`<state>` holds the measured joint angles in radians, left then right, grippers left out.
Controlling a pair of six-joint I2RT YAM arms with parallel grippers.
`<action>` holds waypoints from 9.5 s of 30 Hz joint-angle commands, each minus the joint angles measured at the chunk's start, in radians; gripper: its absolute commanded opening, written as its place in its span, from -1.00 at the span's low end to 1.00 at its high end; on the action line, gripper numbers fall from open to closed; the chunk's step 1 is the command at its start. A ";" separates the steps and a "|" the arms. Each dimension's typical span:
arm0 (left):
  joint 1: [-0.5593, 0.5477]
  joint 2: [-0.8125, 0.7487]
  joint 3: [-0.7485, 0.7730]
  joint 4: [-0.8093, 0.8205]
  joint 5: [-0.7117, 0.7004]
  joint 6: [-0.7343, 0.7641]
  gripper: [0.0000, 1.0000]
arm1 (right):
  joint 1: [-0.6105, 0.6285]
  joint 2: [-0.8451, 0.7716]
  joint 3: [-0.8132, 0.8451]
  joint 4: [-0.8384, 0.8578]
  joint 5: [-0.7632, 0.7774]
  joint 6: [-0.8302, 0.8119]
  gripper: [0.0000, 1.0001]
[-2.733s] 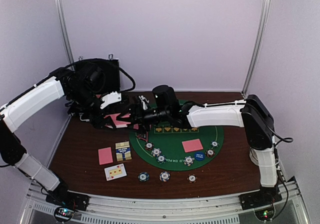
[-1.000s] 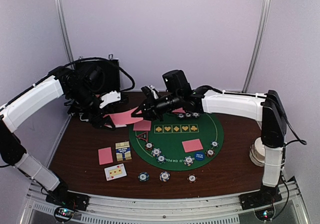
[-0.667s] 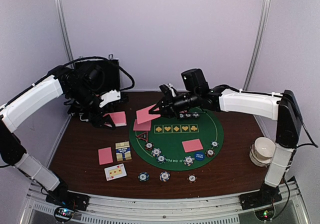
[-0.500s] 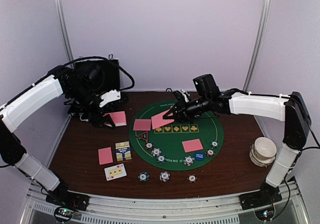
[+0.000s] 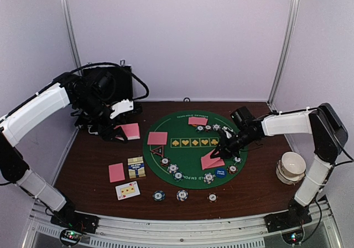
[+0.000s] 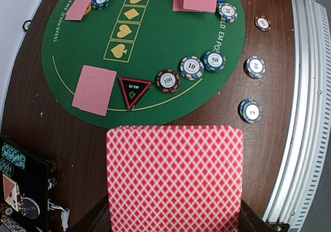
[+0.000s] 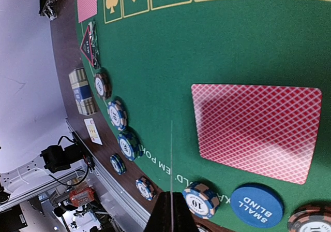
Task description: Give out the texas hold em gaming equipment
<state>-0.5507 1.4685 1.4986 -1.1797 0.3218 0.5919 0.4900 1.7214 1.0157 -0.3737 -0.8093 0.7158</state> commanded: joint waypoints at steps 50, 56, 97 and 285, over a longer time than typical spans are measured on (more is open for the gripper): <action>0.003 0.013 0.054 0.012 0.029 -0.010 -1.00 | 0.272 0.000 0.372 0.190 0.154 0.213 0.99; 0.004 0.009 0.054 0.021 0.033 -0.019 -1.00 | 0.349 0.102 0.420 0.364 0.127 0.320 0.98; 0.003 0.018 0.064 0.023 0.044 -0.028 -1.00 | 0.468 0.347 0.657 0.522 0.008 0.430 0.85; 0.022 -0.051 0.015 -0.020 0.021 0.017 -1.00 | 0.360 0.077 0.373 0.485 0.110 0.336 0.96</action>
<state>-0.5362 1.4300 1.5105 -1.2388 0.3145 0.5968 0.8158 1.7477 1.4250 -0.1123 -0.4042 0.7841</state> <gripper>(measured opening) 0.673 0.973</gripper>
